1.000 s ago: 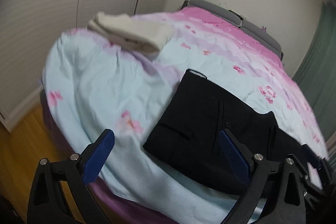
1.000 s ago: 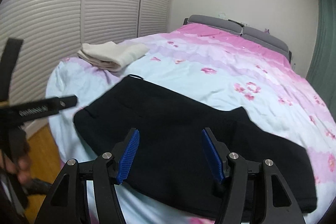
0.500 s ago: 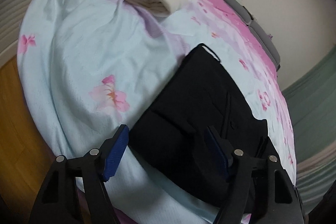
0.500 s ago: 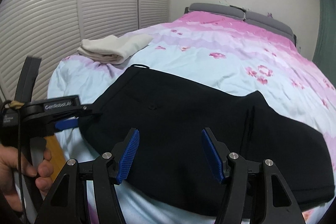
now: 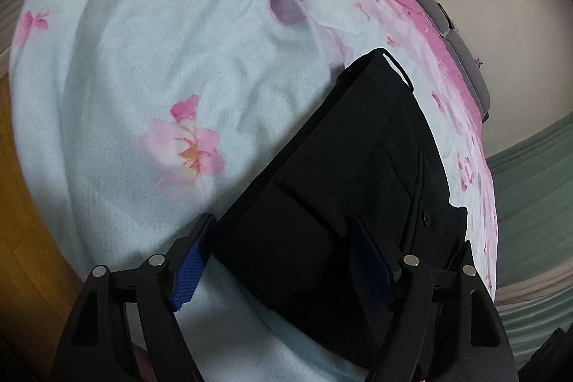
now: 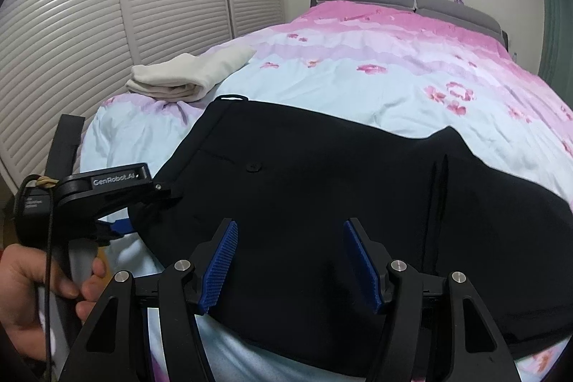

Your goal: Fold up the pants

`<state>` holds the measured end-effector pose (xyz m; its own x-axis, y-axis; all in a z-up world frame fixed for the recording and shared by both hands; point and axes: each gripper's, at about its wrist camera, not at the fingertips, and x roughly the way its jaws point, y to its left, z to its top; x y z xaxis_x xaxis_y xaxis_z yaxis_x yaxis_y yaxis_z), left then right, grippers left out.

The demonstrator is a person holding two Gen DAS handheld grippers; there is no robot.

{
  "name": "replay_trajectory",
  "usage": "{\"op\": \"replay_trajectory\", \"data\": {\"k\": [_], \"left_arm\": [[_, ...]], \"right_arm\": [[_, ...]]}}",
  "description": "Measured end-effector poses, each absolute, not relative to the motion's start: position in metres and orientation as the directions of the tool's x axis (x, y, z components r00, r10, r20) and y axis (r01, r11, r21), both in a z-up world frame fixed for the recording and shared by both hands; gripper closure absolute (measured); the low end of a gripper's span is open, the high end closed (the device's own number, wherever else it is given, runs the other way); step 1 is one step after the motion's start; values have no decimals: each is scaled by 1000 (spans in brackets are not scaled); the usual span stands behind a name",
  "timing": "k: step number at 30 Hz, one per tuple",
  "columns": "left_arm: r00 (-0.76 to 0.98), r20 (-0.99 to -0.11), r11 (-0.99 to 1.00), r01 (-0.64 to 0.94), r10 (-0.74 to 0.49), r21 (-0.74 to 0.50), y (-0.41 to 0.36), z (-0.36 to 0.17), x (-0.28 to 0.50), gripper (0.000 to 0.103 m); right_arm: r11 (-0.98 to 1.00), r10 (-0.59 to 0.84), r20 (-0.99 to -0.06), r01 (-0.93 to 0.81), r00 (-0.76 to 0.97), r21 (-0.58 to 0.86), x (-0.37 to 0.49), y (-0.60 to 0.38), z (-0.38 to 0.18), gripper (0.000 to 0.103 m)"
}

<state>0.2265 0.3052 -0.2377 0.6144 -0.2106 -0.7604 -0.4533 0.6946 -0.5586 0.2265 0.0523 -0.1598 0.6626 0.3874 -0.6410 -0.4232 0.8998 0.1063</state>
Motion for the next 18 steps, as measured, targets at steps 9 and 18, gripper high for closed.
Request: {"op": "replay_trajectory", "data": {"k": [9,18], "left_arm": [[682,-717,747,-400,-144,-531,299,-213,217,58],[816,-573,862,-233,-80,-451,254,-128,212,68]], "right_arm": [[907,388,-627,-402,675,128,227,37,-153,41],[928,363,-579,-340,730,152,235,-9,-130,41]]}}
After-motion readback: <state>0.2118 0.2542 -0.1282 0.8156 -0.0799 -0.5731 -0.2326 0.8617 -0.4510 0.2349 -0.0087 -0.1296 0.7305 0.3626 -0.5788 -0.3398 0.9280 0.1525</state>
